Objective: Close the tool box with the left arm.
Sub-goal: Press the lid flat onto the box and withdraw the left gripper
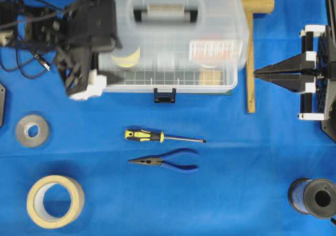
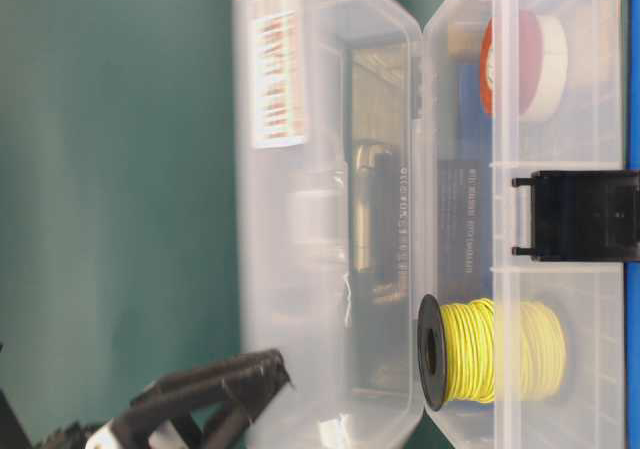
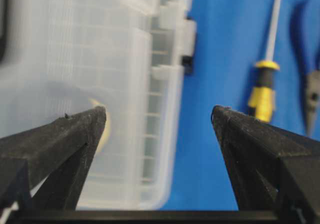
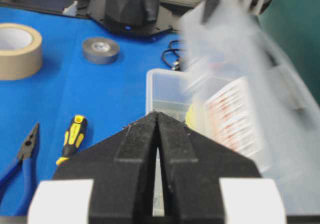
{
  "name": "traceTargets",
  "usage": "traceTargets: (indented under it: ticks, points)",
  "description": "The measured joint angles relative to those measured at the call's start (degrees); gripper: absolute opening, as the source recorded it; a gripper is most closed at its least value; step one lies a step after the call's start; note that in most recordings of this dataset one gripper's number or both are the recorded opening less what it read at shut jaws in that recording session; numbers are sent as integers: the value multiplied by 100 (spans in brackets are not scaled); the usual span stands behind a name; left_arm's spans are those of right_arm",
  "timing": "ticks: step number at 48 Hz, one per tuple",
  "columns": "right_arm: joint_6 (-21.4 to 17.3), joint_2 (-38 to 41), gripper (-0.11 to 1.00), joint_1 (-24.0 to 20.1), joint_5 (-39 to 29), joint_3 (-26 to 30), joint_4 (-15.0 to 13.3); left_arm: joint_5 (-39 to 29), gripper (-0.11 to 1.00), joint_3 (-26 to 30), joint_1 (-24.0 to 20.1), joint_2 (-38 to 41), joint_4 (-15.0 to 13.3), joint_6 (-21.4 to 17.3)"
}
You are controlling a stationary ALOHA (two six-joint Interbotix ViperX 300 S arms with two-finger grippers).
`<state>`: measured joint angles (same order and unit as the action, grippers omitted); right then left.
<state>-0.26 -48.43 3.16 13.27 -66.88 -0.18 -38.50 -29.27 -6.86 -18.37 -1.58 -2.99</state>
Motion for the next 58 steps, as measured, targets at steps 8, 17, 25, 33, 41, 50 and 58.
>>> traceTargets:
  ticks: [8, 17, 25, 33, 41, 50, 58]
  points:
    - [0, 0, 0, 9, 0, 0, 0, 44, 87, -167, 457, -193, 0, 193]
    - [0, -9, 0, 9, 0, 0, 0, 88, 87, -272, 615, -387, 0, 246]
    - [-44, -9, 0, 9, 0, 9, 9, 185, 86, -457, 624, -888, 9, 246]
    - [-62, -35, 0, 9, -9, 0, 9, 809, 85, -1020, 633, -1723, 9, 246]
    - [-62, -53, 0, 9, 0, 0, 9, 1854, 86, -1890, 659, -2830, 9, 246]
    - [-62, -79, 0, 9, -9, 9, 9, 2865, 86, -3050, 659, -3832, 9, 255]
    - [-62, -88, 0, 9, -9, 0, 9, 3393, 85, -3885, 659, -4553, 9, 264]
